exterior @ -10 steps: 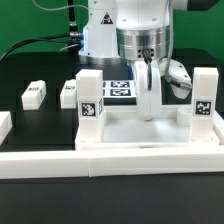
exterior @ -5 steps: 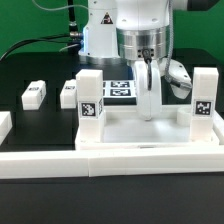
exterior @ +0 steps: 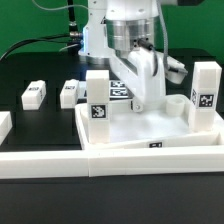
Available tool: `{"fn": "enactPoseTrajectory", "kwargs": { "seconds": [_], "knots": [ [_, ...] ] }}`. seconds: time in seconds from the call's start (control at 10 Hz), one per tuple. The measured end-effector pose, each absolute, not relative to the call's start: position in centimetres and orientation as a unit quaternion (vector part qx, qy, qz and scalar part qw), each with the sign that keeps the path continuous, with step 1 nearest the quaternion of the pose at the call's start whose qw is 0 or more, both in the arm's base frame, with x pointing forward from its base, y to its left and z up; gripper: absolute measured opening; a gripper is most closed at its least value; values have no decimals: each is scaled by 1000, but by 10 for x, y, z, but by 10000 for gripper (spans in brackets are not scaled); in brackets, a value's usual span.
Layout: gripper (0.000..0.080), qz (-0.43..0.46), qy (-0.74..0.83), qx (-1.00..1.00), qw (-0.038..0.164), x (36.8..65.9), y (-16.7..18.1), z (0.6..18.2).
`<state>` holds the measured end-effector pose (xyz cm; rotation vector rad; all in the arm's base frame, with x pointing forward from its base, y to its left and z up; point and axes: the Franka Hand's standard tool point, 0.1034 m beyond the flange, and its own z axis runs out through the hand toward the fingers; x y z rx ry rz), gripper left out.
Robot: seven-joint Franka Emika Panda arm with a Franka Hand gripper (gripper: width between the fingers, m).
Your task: Assemble desk
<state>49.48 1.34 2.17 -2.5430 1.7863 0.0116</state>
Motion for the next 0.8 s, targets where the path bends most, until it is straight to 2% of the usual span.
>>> {"fn": "enactPoseTrajectory", "kwargs": {
  "seconds": [0.1, 0.5, 0.7, 0.8],
  "knots": [
    [64, -4, 518, -855, 14, 487, -2, 20],
    [64, -8, 391, -920, 2, 481, -20, 16],
    [64, -11, 336, -942, -1, 483, -26, 17],
    [63, -19, 226, -974, -6, 494, -34, 22]
  ]
}}
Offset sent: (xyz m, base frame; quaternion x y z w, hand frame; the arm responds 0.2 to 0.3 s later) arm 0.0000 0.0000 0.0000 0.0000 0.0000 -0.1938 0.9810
